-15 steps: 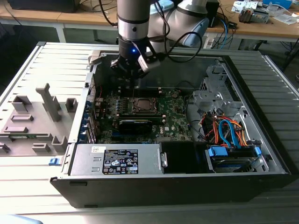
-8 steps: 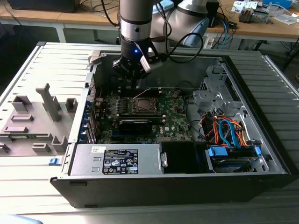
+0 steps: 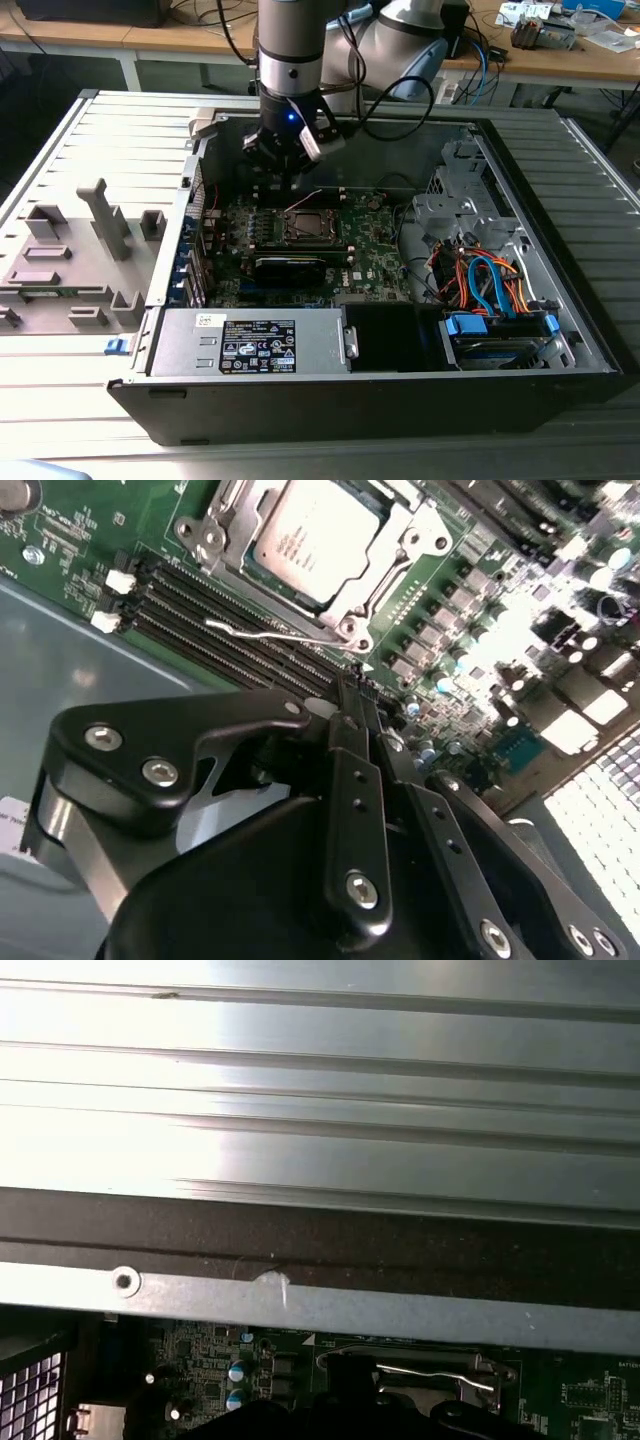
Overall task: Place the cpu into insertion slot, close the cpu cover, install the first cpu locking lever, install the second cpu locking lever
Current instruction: 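Install the first cpu locking lever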
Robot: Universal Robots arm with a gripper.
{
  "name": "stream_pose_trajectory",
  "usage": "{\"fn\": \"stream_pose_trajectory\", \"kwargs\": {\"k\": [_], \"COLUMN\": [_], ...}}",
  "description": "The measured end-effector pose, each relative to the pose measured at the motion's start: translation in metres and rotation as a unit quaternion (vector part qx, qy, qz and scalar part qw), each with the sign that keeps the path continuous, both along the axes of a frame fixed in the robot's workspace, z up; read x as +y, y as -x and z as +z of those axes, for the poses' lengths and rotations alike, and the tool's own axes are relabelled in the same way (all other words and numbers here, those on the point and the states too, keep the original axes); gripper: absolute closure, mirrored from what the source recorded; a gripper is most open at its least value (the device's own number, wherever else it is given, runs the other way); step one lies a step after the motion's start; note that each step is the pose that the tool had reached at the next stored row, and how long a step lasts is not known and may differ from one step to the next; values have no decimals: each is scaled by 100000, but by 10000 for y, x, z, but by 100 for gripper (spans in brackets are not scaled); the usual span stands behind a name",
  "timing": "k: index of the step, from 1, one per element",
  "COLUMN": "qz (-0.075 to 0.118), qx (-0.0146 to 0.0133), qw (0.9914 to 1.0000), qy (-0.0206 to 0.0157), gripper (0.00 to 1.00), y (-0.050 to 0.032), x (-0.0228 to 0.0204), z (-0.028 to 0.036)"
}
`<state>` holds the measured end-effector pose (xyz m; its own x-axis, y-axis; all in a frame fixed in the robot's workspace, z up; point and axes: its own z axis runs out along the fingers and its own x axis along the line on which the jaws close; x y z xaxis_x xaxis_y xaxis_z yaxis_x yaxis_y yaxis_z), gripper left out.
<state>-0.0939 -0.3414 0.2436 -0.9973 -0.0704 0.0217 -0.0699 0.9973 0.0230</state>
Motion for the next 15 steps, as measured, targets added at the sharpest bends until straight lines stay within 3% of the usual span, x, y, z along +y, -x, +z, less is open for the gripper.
{"fn": "stream_pose_trajectory", "kwargs": {"k": [15], "qz": [-273], "qx": [49], "qw": [100000], "qy": [15], "gripper": [89], "y": [-88], "x": [41], "z": [-280]}}
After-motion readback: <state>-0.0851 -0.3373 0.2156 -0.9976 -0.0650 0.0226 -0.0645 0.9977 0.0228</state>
